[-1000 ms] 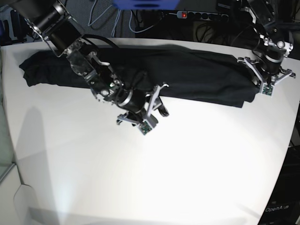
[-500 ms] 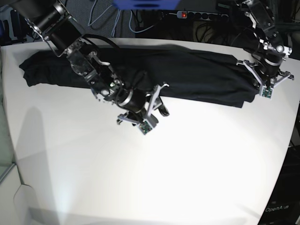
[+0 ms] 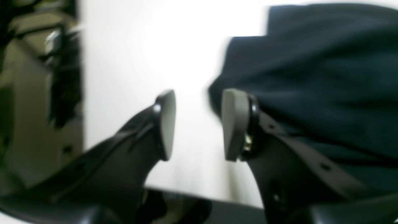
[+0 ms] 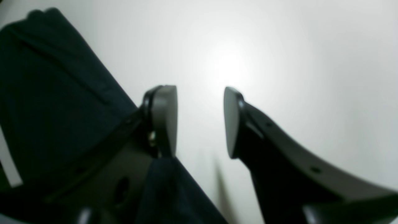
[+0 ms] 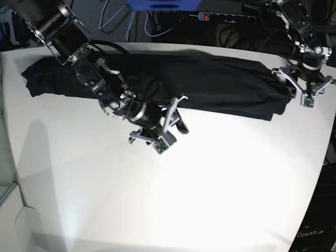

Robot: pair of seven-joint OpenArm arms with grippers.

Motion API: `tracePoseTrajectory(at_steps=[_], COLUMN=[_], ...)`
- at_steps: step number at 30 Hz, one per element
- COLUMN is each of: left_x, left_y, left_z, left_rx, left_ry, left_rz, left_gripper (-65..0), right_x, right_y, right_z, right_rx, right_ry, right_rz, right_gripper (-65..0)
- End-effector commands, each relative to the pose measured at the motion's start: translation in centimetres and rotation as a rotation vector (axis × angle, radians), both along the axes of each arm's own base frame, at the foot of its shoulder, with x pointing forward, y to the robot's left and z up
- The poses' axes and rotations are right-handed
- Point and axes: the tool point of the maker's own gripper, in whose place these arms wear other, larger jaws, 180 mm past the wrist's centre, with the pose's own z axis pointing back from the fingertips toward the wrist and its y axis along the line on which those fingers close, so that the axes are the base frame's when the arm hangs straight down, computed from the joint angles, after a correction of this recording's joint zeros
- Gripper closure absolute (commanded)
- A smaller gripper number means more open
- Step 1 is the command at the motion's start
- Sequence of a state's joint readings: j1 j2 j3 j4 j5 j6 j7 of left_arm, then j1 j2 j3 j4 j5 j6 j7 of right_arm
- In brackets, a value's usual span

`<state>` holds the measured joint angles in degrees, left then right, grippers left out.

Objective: Fold the T-shirt properly
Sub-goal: 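Move the right gripper to the opposite strip end and grasp it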

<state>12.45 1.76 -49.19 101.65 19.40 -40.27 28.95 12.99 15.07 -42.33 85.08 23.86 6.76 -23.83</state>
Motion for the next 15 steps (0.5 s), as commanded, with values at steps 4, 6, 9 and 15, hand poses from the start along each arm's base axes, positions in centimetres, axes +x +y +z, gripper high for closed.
tracePoseTrajectory(at_steps=[4, 6, 9, 15], left_x=[1.0, 1.1, 1.4, 1.4], left_y=[1.0, 1.1, 1.1, 1.0], left_z=[2.2, 2.2, 2.4, 2.4], left_rx=[0.047, 0.056, 0.057, 0.050], left_ry=[-0.054, -0.051, -0.058, -0.062], left_rz=[0.023, 0.024, 0.028, 0.030], left_gripper=[-21.9, -22.0, -22.1, -33.8], right_x=[2.1, 2.7, 3.4, 3.0], right_y=[-2.1, -3.7, -6.7, -14.8], right_z=[4.2, 4.9, 5.6, 5.5], right_rx=[0.003, -0.014, -0.047, -0.130], right_ry=[-0.082, -0.080, -0.075, 0.011], right_rz=[-0.037, -0.073, -0.137, -0.326], right_gripper=[-25.6, -25.6, -25.6, -33.2])
